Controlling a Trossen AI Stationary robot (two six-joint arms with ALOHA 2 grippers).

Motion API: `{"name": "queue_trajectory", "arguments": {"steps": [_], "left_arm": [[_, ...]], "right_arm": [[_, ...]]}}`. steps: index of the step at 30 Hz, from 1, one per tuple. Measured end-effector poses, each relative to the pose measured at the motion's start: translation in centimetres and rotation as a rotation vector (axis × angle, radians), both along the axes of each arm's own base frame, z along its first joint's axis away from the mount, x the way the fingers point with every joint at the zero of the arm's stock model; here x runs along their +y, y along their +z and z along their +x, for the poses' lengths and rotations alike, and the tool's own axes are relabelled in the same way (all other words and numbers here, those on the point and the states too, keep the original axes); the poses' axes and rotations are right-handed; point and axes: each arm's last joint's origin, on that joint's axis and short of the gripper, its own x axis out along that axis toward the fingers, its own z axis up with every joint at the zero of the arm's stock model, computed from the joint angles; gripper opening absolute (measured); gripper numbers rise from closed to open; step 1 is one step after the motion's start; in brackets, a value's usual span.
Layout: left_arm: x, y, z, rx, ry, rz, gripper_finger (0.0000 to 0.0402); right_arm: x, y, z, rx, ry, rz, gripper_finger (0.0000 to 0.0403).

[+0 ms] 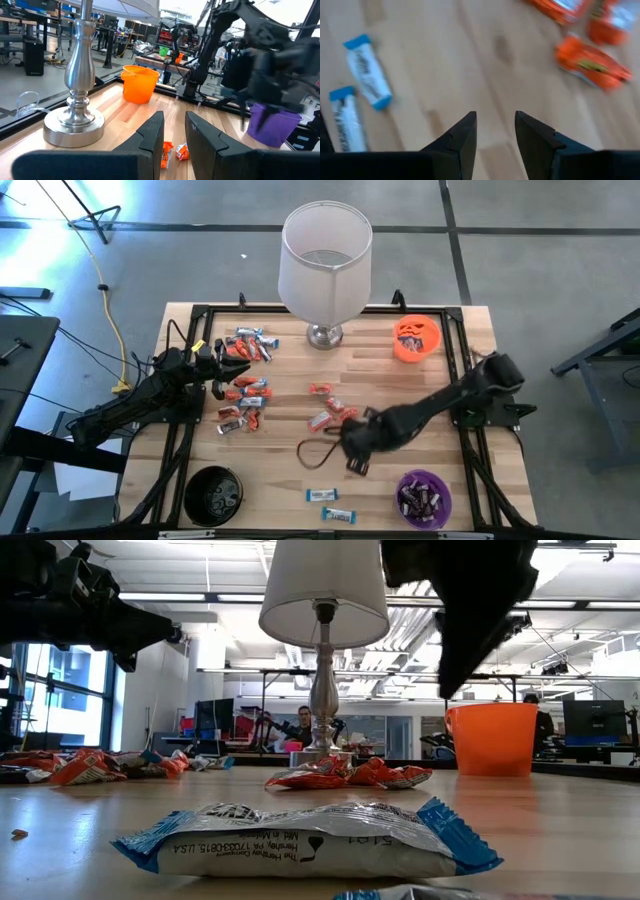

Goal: Sort candy
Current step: Put the white chocolate bar into the orange bucket

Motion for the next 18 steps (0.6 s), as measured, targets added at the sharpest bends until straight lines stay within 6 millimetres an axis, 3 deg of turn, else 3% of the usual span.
{"name": "queue_trajectory", "arguments": {"steps": [11,18], "left_arm": [[0.0,0.0,0.0,0.000,0.000,0.000,0.0064],[0.0,0.0,0.0,0.000,0.000,0.000,0.0064]], "right_arm": [[8.9,-0.1,4.7,0.021,0.125,-0.046,0.0126],[12.3,-1.2,6.3,0.068,0.184,-0.078,0.0126]]}}
